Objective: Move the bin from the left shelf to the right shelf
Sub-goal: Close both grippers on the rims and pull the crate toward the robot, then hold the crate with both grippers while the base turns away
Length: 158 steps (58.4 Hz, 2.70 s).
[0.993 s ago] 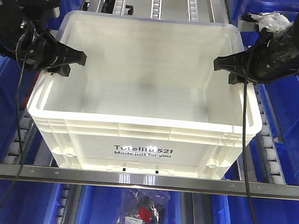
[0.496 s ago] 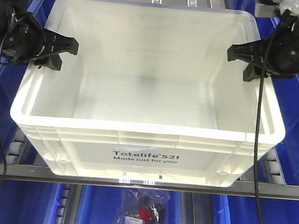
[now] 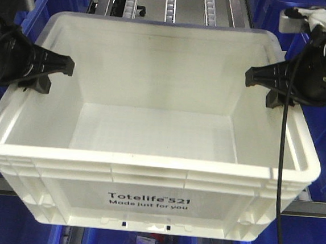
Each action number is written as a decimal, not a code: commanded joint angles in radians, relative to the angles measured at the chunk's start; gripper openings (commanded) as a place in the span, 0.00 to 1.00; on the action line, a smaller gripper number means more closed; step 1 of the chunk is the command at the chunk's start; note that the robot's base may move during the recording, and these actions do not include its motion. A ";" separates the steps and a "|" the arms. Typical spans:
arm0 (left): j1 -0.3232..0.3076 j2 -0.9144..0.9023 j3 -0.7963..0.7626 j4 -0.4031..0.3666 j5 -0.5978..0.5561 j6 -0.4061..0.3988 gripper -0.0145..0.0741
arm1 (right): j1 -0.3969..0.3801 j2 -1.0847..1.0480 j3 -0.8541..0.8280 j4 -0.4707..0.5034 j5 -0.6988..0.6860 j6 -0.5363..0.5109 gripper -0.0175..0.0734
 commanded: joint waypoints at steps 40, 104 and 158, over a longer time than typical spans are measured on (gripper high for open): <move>-0.069 -0.146 0.054 0.036 -0.096 -0.078 0.16 | 0.000 -0.114 0.070 -0.036 -0.086 -0.008 0.19; -0.069 -0.145 0.053 0.036 -0.093 -0.078 0.16 | 0.000 -0.114 0.070 -0.035 -0.044 -0.008 0.19; -0.069 -0.145 0.053 0.036 -0.093 -0.078 0.16 | 0.000 -0.114 0.070 -0.035 -0.045 -0.008 0.19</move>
